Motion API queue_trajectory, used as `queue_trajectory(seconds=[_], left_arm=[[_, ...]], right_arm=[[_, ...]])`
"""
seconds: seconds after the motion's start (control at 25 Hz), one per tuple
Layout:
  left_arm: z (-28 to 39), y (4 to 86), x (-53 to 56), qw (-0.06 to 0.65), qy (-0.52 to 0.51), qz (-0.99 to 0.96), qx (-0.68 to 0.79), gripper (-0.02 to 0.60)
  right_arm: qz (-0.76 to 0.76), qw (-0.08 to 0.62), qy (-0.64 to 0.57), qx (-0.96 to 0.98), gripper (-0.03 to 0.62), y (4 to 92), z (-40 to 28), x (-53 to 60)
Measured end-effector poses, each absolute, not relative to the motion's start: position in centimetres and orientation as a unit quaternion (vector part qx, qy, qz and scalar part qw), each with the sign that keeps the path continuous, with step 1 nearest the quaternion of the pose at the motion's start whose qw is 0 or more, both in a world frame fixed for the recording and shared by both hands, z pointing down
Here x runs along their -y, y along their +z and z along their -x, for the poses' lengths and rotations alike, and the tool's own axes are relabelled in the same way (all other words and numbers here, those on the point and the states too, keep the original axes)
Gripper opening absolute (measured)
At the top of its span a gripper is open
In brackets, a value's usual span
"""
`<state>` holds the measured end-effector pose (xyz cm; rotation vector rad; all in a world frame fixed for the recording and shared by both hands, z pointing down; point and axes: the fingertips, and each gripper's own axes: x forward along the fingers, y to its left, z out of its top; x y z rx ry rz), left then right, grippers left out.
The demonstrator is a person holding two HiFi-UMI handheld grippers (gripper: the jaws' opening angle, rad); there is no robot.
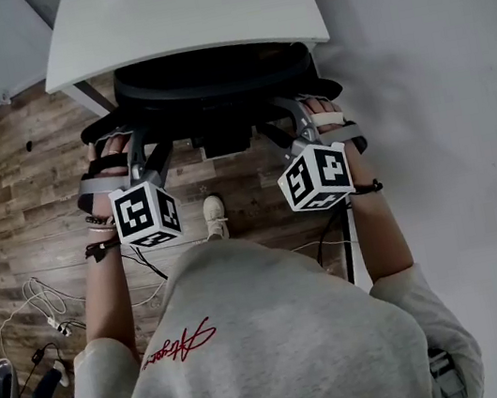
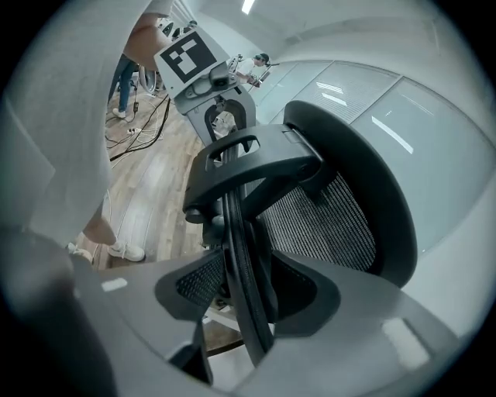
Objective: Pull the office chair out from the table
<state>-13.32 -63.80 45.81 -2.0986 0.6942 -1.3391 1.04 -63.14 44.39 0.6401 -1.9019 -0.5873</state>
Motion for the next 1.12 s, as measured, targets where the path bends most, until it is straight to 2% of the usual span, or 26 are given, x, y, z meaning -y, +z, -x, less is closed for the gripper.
queue_trajectory(seconds=[1.12], left_arm=[[11.0,48.5,64.7,0.289,-0.536,0.763,-0.216,0.175]], right_arm=[[-0.221,0.543,-0.253,0.77,0.184,47.8,-1.2,64.3]])
